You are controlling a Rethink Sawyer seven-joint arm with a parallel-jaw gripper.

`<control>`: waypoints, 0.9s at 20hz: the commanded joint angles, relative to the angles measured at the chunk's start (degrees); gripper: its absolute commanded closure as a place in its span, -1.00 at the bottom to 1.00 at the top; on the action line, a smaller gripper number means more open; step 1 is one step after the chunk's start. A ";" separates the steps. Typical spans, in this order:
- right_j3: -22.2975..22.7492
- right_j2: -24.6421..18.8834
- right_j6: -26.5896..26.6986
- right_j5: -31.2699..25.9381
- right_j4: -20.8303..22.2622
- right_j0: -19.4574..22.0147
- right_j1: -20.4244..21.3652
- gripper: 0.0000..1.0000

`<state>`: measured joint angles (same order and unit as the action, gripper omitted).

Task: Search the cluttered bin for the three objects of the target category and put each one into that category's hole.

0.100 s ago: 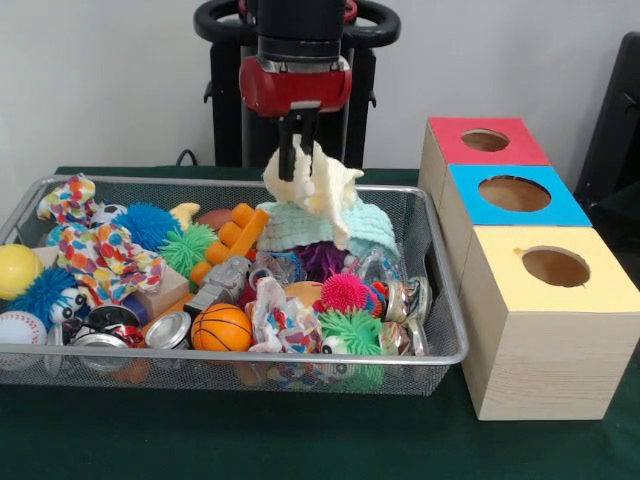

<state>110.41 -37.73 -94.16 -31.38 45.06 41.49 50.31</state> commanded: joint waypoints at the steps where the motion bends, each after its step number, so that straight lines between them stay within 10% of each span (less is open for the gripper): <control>1: -2.74 3.12 0.60 2.84 5.39 -0.40 -2.83 -1.00; 10: -2.19 2.90 0.84 5.20 5.57 0.09 -2.72 -1.00; 18: 1.49 -6.12 18.04 -9.28 -7.43 9.74 9.06 -1.00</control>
<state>111.11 -39.57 -94.16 -30.56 41.39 46.67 53.48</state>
